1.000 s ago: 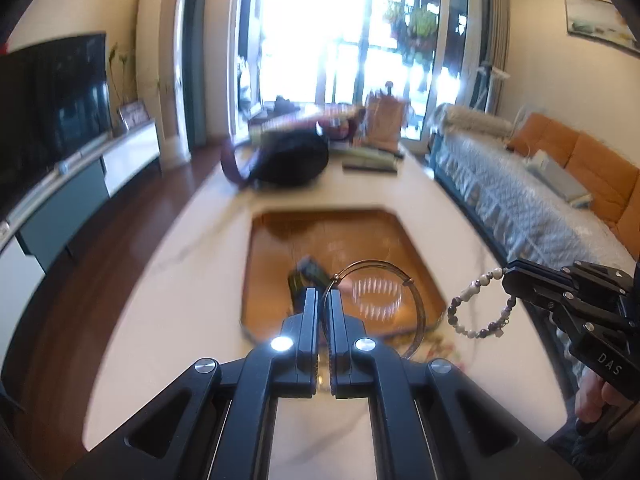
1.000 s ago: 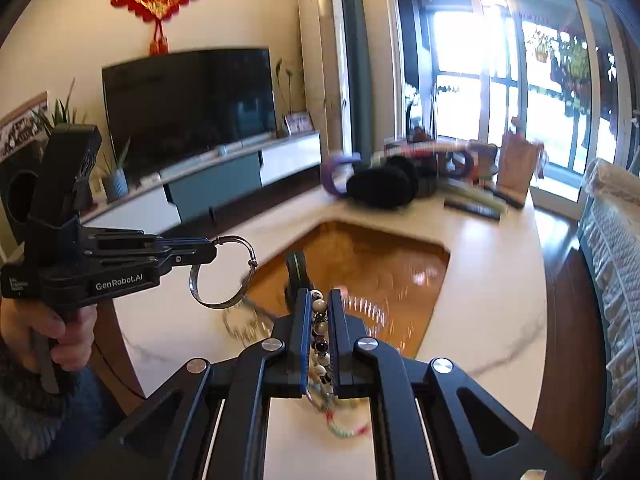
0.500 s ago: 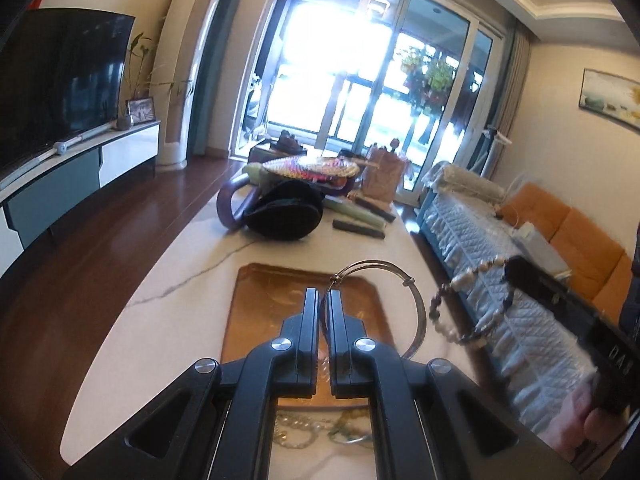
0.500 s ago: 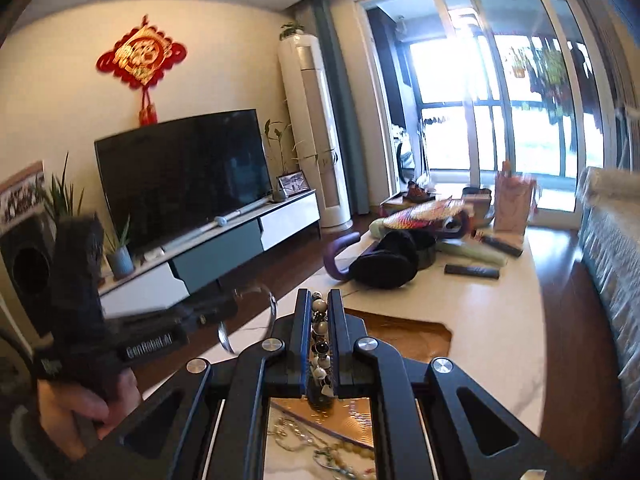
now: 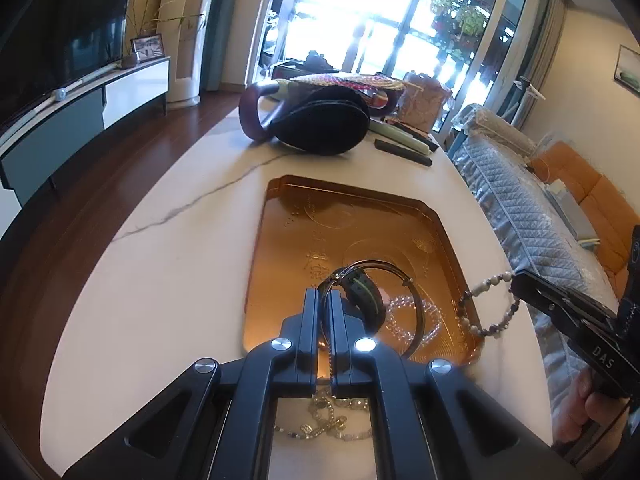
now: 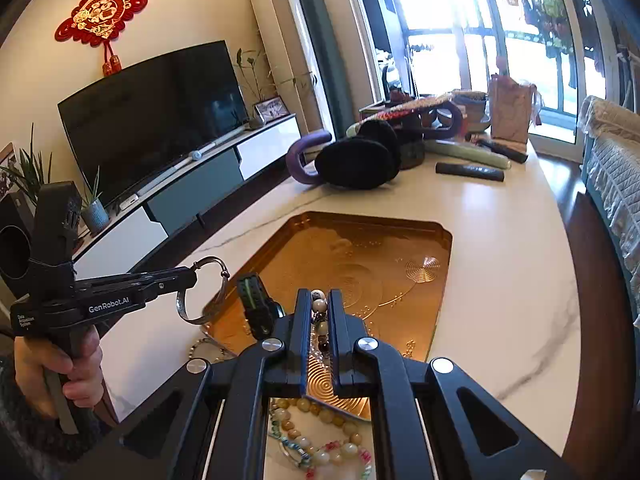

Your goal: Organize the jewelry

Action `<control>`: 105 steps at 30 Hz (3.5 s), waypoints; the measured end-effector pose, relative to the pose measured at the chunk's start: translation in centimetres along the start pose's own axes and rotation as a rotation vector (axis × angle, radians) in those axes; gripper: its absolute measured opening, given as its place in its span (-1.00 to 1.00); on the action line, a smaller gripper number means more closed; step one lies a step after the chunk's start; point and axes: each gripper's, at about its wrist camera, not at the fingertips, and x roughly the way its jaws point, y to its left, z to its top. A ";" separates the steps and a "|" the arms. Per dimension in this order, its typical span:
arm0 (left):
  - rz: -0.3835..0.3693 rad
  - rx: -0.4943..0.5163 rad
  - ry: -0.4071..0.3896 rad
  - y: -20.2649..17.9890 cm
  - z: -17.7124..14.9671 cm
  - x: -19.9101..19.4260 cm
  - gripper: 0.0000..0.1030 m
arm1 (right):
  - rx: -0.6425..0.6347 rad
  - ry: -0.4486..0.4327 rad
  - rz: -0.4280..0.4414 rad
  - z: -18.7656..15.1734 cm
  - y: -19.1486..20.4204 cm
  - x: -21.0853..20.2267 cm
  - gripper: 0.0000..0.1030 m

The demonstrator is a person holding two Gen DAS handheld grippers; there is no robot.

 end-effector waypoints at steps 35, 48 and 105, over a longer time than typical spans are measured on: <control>0.022 0.079 0.020 -2.1 1.0 3.8 -0.93 | 0.048 0.061 0.047 -0.4 -2.6 4.3 -0.85; 0.124 0.035 0.140 1.0 -1.0 6.1 -0.93 | 0.061 0.068 0.021 -0.5 -2.8 4.2 -0.85; 0.118 0.242 0.115 -2.4 -8.0 0.9 0.04 | -0.034 0.260 -0.024 -7.2 -0.4 1.8 -0.64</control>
